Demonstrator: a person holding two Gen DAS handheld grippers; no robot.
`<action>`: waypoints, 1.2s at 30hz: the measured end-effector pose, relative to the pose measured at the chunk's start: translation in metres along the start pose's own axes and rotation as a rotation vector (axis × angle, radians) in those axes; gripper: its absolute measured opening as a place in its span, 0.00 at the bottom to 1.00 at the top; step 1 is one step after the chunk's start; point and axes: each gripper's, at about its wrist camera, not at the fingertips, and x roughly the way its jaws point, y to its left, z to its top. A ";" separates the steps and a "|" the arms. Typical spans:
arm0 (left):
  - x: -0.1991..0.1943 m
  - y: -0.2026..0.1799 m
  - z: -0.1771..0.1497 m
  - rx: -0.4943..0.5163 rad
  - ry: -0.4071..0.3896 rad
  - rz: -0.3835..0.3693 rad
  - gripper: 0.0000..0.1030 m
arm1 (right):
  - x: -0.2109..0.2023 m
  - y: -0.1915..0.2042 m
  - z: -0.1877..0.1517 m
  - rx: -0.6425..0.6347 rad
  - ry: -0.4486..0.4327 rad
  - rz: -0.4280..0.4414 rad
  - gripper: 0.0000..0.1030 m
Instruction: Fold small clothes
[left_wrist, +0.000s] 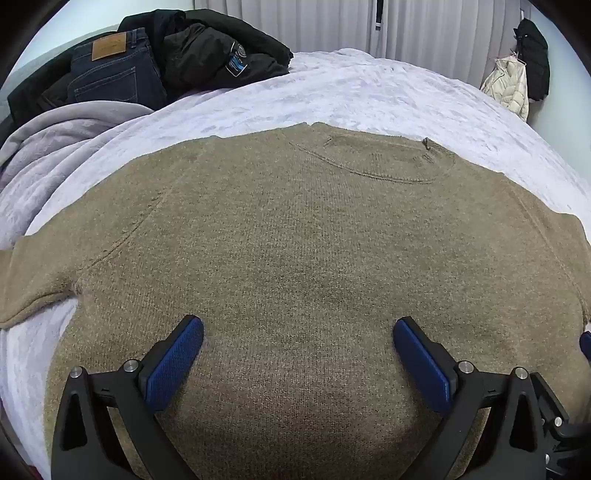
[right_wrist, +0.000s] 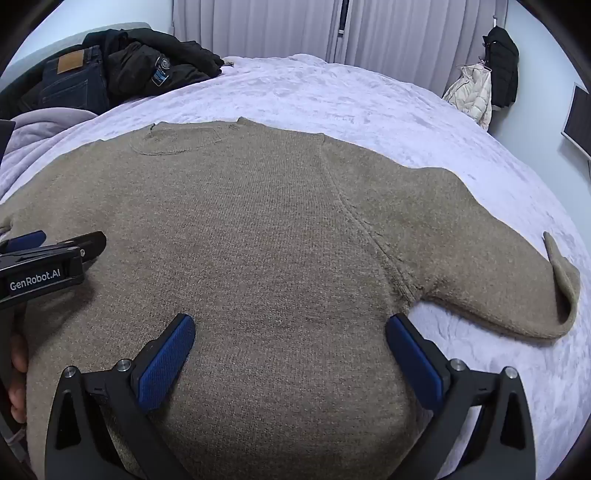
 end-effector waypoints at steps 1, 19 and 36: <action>0.000 -0.002 0.000 0.013 -0.002 0.018 1.00 | 0.000 0.000 0.000 0.001 0.001 0.001 1.00; 0.000 -0.001 -0.001 0.005 -0.008 0.013 1.00 | -0.002 -0.003 -0.001 0.015 -0.008 0.019 1.00; -0.004 -0.002 -0.001 0.012 -0.018 0.025 1.00 | -0.019 -0.025 0.018 0.125 0.014 0.030 1.00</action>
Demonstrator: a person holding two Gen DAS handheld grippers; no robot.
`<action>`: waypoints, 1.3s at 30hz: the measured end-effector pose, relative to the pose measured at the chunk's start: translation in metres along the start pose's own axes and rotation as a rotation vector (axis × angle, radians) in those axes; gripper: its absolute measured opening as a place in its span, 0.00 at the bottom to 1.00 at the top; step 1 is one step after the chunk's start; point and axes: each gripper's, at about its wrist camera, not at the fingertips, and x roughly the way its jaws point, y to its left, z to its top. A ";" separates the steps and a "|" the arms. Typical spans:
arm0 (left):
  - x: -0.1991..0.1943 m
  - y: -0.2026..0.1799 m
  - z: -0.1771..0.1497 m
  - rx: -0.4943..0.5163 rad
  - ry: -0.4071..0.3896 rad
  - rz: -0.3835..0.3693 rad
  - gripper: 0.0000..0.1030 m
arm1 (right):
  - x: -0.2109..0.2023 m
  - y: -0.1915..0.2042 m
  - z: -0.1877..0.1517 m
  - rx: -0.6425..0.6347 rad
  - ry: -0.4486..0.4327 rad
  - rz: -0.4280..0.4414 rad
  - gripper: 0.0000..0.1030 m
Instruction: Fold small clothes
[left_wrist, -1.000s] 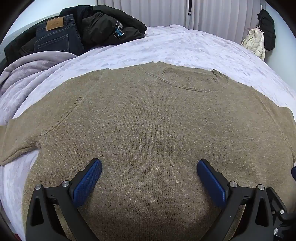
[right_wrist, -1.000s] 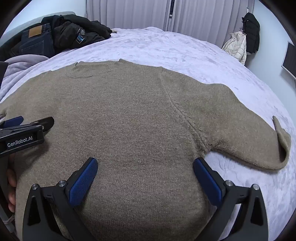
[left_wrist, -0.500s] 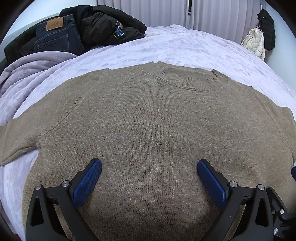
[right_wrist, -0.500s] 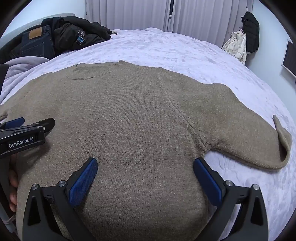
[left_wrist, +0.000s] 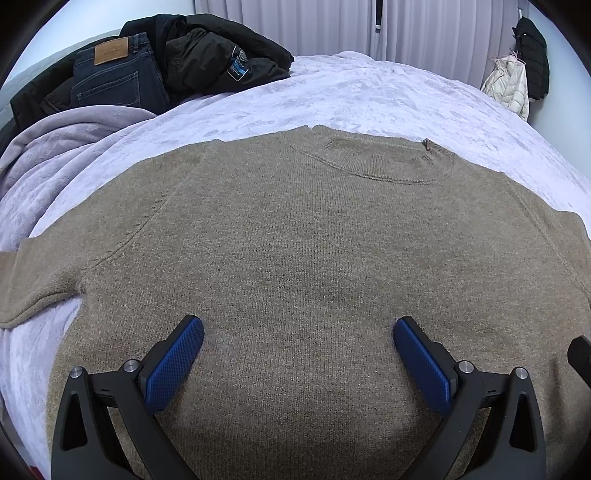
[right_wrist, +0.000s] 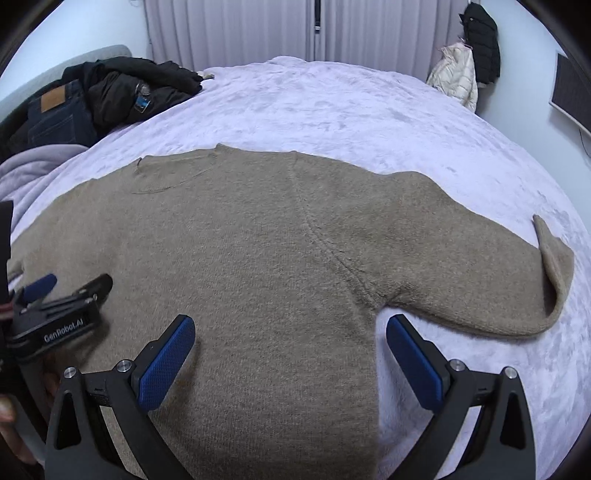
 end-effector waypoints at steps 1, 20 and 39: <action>0.000 0.000 0.000 0.000 0.000 0.000 1.00 | 0.000 0.001 0.002 0.009 0.005 0.002 1.00; 0.001 0.000 -0.001 -0.011 0.002 -0.014 1.00 | 0.025 0.042 -0.014 -0.130 -0.009 -0.010 1.00; 0.001 0.003 -0.001 -0.018 0.006 -0.026 1.00 | 0.028 0.045 -0.013 -0.146 -0.002 -0.027 1.00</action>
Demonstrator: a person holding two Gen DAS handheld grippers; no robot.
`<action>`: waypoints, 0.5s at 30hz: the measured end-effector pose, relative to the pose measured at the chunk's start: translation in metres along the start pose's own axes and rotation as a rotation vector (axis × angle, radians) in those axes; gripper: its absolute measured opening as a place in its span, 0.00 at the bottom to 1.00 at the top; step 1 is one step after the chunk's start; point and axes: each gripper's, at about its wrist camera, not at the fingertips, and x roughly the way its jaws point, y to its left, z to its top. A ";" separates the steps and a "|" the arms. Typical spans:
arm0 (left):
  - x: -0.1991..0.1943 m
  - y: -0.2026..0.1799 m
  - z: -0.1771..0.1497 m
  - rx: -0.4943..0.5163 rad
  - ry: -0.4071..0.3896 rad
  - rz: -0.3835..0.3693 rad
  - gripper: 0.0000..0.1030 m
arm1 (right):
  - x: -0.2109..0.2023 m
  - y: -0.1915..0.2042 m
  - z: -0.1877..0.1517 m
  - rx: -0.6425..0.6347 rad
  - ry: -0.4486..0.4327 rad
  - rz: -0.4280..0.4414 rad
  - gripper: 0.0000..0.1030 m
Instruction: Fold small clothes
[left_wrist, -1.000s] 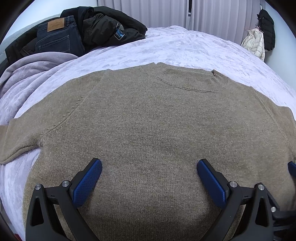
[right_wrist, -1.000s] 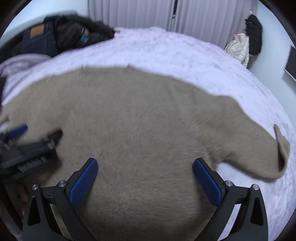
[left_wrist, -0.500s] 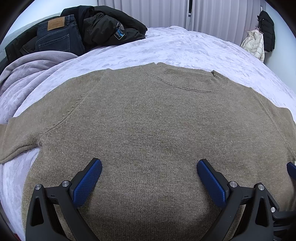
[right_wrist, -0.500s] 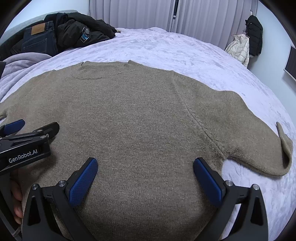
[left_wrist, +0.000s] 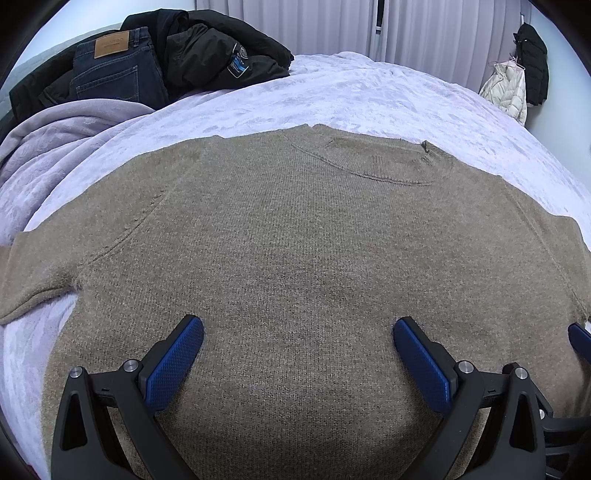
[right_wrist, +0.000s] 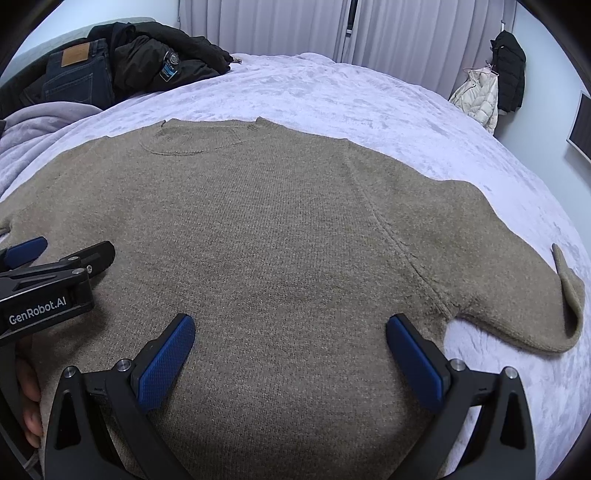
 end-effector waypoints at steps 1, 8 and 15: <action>0.000 -0.001 0.001 0.006 0.008 0.009 1.00 | 0.000 0.000 0.000 0.000 0.001 0.000 1.00; -0.017 -0.025 0.014 0.052 0.097 0.034 1.00 | -0.013 -0.020 0.012 0.033 0.038 0.033 1.00; -0.041 -0.117 0.034 0.233 0.069 -0.076 1.00 | -0.045 -0.125 0.039 0.230 -0.080 -0.208 1.00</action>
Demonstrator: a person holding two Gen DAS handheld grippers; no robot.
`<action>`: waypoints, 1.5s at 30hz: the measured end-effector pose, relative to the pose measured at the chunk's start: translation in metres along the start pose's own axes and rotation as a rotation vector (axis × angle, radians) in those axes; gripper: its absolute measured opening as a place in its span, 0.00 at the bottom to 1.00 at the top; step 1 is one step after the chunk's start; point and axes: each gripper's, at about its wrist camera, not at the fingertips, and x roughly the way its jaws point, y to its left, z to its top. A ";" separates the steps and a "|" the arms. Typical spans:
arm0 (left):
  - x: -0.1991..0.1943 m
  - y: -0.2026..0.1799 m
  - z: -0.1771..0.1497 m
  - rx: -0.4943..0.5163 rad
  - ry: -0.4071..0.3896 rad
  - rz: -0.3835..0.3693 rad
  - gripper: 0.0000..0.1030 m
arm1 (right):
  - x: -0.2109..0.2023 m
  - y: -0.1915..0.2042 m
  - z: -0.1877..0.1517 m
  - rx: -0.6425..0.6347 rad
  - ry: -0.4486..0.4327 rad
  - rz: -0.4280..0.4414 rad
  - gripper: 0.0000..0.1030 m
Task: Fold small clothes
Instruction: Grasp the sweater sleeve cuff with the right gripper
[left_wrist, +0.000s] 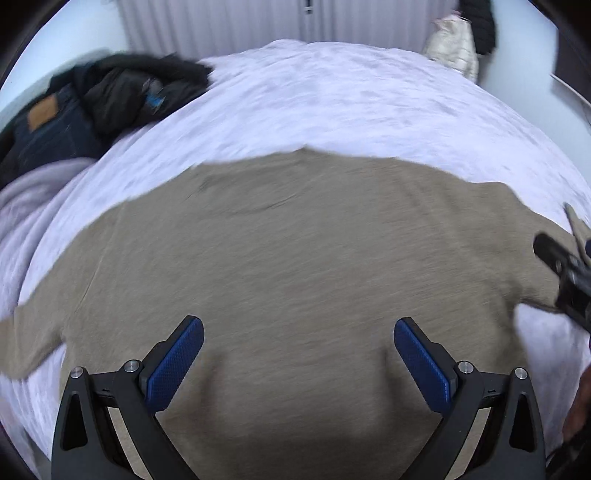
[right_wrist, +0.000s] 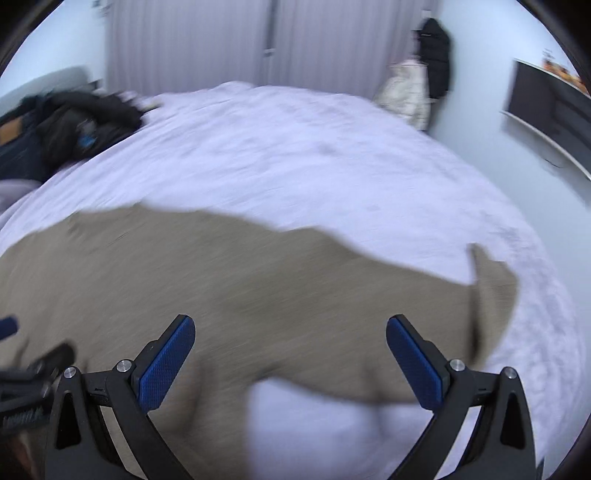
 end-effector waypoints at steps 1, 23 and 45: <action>0.000 -0.012 0.006 0.021 0.000 -0.011 1.00 | 0.004 -0.014 0.006 0.030 0.009 -0.018 1.00; 0.032 -0.113 0.040 0.120 0.054 0.006 1.00 | 0.122 -0.212 0.032 0.213 0.259 -0.206 0.41; 0.020 -0.146 0.046 0.042 0.064 -0.163 1.00 | 0.009 -0.342 -0.087 0.679 -0.026 0.228 0.79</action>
